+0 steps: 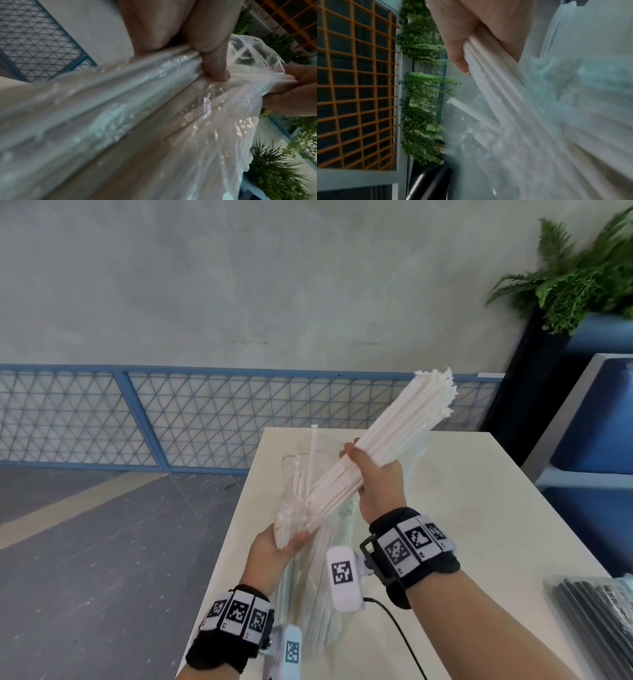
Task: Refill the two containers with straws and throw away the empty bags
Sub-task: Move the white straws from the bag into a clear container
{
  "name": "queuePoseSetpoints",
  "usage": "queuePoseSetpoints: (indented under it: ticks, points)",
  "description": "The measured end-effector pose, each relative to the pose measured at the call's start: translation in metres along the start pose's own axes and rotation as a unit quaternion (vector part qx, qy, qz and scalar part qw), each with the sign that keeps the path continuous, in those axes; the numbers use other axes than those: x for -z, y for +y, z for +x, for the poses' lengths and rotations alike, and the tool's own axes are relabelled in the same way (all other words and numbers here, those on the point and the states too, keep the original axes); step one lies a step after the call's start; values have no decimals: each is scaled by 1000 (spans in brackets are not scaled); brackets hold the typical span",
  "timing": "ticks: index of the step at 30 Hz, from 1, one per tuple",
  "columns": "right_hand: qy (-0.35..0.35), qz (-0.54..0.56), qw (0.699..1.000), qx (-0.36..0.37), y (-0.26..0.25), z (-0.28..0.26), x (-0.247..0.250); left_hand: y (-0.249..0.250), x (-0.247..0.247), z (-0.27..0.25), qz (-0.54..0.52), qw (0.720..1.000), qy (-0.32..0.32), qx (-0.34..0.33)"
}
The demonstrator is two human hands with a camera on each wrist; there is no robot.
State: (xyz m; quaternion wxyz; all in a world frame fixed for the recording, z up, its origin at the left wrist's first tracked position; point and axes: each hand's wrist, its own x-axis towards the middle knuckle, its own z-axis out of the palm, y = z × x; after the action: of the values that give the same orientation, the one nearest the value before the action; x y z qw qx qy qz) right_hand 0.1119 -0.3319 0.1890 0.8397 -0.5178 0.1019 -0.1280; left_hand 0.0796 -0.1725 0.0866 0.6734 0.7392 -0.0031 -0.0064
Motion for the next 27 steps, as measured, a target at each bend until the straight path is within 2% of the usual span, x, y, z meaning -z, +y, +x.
queuePoseSetpoints:
  ticks: [6,14,18,22,27]
  points:
    - [34,111,993,-38,-11,12,7,1,3,0,-1,999,42,-1]
    - [68,125,990,-21,-26,22,22,-9,14,12,-14,995,103,13]
    - [84,57,994,42,-39,31,29,-5,17,15,-27,992,124,2]
    - [109,-93,986,91,-27,39,31,0,10,17,-44,991,123,-14]
    - [91,-231,965,80,2,37,38,3,-2,15,-65,992,109,-19]
